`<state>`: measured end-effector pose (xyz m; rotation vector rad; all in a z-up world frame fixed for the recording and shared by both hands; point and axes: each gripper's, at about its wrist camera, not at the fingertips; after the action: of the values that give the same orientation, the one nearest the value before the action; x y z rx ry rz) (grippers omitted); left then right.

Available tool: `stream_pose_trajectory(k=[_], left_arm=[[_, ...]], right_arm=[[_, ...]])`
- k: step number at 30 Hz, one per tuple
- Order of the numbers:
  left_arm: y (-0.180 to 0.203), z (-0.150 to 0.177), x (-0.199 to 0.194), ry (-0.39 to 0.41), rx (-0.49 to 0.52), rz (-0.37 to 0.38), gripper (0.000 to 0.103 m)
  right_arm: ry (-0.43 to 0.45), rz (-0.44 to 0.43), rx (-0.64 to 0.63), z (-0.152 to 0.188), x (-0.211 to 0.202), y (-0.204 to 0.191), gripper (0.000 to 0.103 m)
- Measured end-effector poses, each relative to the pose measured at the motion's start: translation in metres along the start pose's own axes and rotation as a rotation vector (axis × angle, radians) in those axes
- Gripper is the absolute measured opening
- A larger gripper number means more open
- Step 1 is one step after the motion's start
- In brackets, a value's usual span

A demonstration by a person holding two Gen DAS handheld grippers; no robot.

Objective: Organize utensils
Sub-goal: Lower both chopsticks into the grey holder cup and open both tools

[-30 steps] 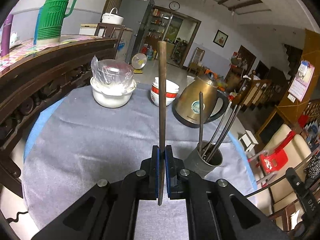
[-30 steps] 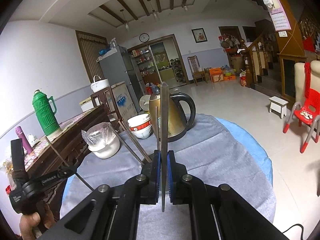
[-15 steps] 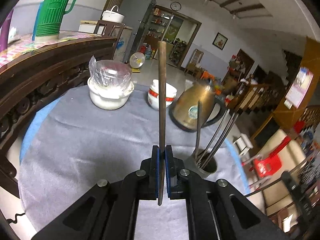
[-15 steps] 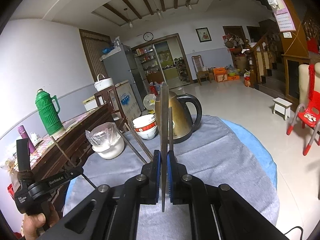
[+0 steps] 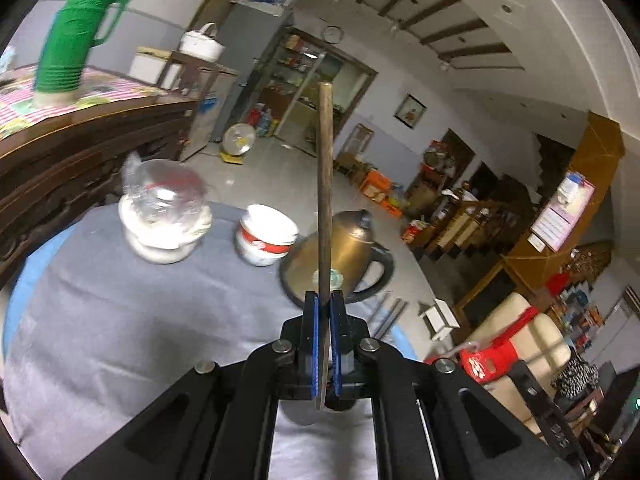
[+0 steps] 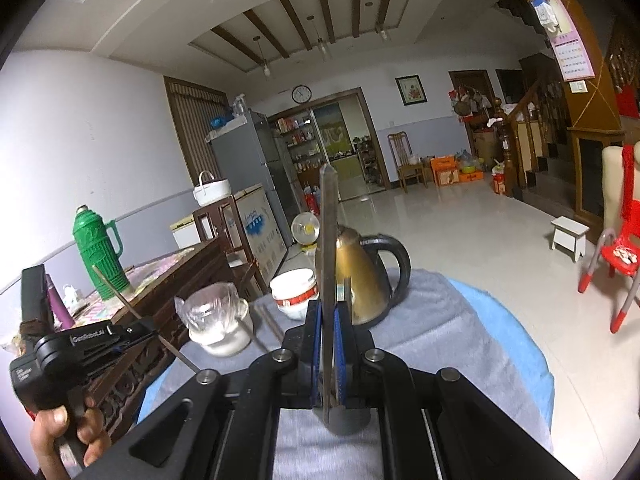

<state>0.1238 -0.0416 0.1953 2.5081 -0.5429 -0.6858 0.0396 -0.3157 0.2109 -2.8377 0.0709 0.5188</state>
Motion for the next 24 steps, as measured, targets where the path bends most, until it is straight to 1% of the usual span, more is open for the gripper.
stream_pose_trajectory(k=[2, 5, 8, 11, 17, 24], left_arm=[[0.012, 0.001, 0.013, -0.011, 0.031, 0.007, 0.005], [0.023, 0.007, 0.037, -0.043, 0.077, 0.009, 0.005], [0.026, 0.014, 0.060, -0.085, 0.110, -0.001, 0.005], [0.022, 0.022, 0.088, -0.145, 0.137, -0.011, 0.005], [0.014, 0.041, 0.117, -0.234, 0.163, -0.023, 0.006], [0.012, 0.052, 0.132, -0.301, 0.185, -0.036, 0.006]], right_arm=[[-0.013, 0.004, -0.016, -0.006, 0.015, -0.004, 0.007], [-0.039, 0.020, -0.044, -0.005, 0.038, -0.008, 0.007], [-0.077, 0.029, -0.054, 0.002, 0.061, -0.007, 0.007], [-0.115, 0.038, -0.066, 0.011, 0.081, -0.005, 0.007], [-0.198, 0.038, -0.080, 0.029, 0.113, 0.000, 0.007], [-0.283, 0.025, -0.099, 0.049, 0.135, -0.001, 0.007]])
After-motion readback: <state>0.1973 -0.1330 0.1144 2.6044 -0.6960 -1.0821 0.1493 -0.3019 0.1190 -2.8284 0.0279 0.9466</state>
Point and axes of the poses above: each gripper's, at about its wrist camera, not at the fingertips, and x roughly the way its jaws point, y to its right, z to its underside, and after that the axes turned 8 degrees about z, right-handed
